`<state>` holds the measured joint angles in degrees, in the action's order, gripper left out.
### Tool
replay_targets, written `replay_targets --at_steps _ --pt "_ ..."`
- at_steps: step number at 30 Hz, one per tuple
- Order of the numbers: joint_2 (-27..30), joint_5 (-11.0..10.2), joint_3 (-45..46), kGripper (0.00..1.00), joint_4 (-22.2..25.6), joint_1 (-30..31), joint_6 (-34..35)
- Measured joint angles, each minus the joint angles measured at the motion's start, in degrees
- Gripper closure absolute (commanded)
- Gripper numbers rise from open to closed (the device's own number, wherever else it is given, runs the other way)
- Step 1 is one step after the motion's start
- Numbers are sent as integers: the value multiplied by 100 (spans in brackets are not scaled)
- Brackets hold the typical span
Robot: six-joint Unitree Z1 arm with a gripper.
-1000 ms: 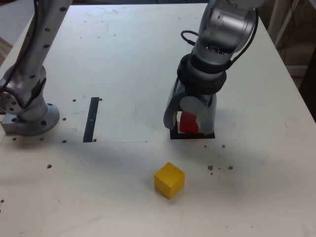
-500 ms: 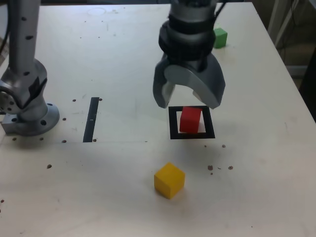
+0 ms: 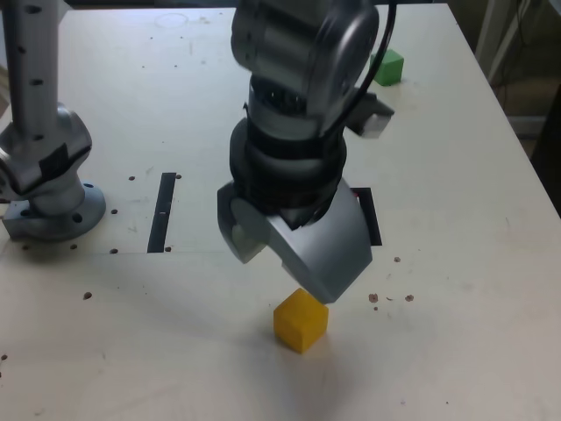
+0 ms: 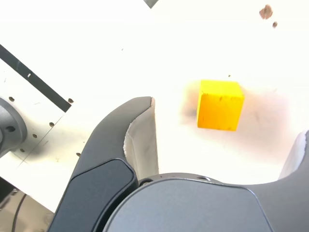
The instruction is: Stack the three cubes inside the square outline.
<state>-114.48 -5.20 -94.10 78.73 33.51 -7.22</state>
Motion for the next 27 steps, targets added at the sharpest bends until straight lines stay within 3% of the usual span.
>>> replay_targets --at_steps 12,27 --pt "-636 144 122 3 -132 344 -5" --pt "-911 125 321 26 -590 339 -167"
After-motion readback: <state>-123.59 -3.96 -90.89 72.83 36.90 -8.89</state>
